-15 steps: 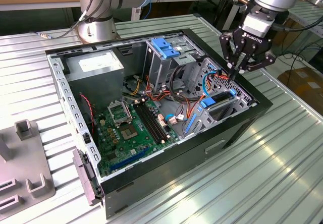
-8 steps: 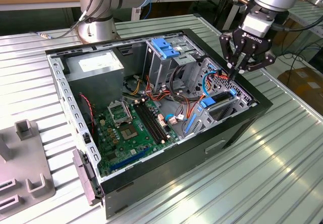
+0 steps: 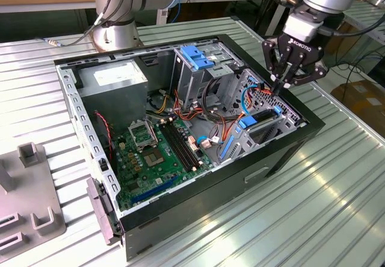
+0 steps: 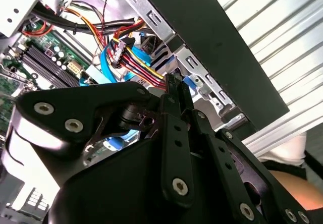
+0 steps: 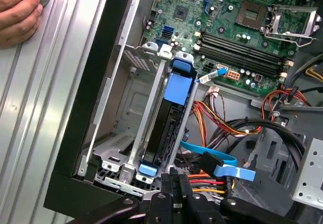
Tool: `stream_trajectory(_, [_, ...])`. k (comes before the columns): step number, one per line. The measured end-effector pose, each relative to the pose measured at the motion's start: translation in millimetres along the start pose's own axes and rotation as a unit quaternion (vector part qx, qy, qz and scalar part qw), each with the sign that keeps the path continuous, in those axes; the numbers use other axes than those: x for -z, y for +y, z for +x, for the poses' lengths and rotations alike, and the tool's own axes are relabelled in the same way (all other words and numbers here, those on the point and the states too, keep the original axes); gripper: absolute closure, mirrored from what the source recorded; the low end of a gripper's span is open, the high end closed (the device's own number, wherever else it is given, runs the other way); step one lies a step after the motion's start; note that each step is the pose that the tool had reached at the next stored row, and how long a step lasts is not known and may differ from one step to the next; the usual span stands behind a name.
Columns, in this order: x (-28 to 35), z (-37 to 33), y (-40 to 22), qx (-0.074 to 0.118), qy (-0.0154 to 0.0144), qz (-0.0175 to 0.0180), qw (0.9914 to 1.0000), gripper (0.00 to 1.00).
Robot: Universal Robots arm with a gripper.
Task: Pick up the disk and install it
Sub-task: 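Insert the first disk wire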
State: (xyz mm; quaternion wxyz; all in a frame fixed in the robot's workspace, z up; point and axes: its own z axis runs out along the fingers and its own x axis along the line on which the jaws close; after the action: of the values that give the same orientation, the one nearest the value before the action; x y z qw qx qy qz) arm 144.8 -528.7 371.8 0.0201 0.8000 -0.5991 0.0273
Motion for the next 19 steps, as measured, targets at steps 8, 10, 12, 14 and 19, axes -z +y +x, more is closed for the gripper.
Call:
stream_trajectory(8, [-0.1, 0.0, 0.0, -0.028, 0.0, -0.0019, 0.99962, 0.83])
stream_trajectory(10, [-0.1, 0.0, 0.0, -0.033, 0.0, -0.0023, 0.99945, 0.83])
stream_trajectory(12, [-0.2, 0.0, 0.0, -0.05, -0.0001, -0.0034, 0.99872, 0.83])
stream_trajectory(14, [-0.3, 0.0, 0.0, -0.072, 0.0, -0.0049, 0.99741, 0.83])
stream_trajectory(19, [-1.0, -0.5, 1.4, -0.101, -0.0002, -0.0069, 0.99482, 0.83])
